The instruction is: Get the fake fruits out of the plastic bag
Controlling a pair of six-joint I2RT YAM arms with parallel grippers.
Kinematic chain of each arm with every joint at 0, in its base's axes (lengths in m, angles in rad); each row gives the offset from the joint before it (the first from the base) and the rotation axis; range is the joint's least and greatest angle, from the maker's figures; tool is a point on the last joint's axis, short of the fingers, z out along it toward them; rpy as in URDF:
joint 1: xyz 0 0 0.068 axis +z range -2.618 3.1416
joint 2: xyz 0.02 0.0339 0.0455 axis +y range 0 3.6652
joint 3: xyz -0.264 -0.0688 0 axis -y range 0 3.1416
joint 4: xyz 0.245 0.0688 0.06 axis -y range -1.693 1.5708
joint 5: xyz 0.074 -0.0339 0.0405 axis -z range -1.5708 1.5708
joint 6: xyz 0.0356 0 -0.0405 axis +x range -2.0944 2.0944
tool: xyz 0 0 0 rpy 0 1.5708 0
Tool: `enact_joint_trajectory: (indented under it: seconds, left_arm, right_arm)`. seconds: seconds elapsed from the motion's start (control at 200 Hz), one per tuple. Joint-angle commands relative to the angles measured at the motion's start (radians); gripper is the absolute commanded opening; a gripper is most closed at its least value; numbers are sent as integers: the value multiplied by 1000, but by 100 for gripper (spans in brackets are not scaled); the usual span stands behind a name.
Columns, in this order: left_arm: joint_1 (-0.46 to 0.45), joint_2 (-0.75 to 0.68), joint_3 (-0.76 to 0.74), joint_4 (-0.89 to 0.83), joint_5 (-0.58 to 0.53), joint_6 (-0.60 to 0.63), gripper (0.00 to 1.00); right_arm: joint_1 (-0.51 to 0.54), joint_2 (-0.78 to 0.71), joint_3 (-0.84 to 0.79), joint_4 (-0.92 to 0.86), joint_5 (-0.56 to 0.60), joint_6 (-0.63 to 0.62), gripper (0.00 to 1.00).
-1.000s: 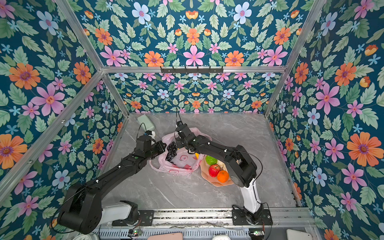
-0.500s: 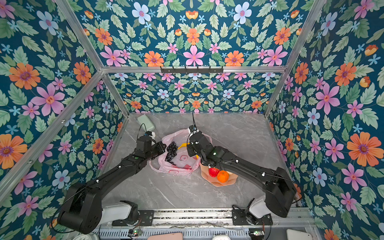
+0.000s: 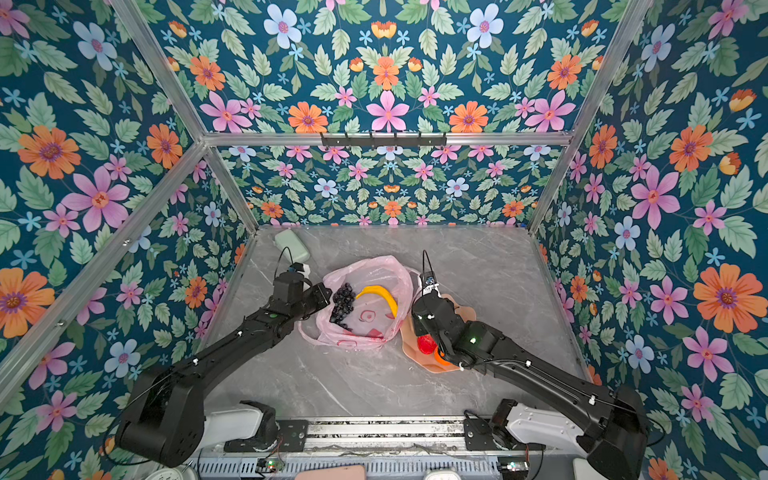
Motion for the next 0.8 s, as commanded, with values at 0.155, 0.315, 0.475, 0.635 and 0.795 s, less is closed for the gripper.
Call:
enact_joint_trajectory:
  seconds: [0.155, 0.315, 0.475, 0.635, 0.795]
  left_arm:
    - [1, 22, 16, 0, 0, -4, 0]
    - [2, 29, 12, 9, 6, -12, 0]
    - [0, 27, 14, 9, 7, -14, 0]
    - [1, 25, 16, 4, 9, -14, 0]
    - [1, 28, 12, 4, 10, -15, 0]
  right_arm:
    - [-1, -75, -111, -63, 119, 71, 0]
    - [0, -108, -170, -24, 130, 99, 0]
    - [-2, -107, -227, 33, 143, 124, 0]
    - [-2, -91, -269, 110, 146, 138, 0]
    - [-9, -81, -286, 161, 156, 135, 0]
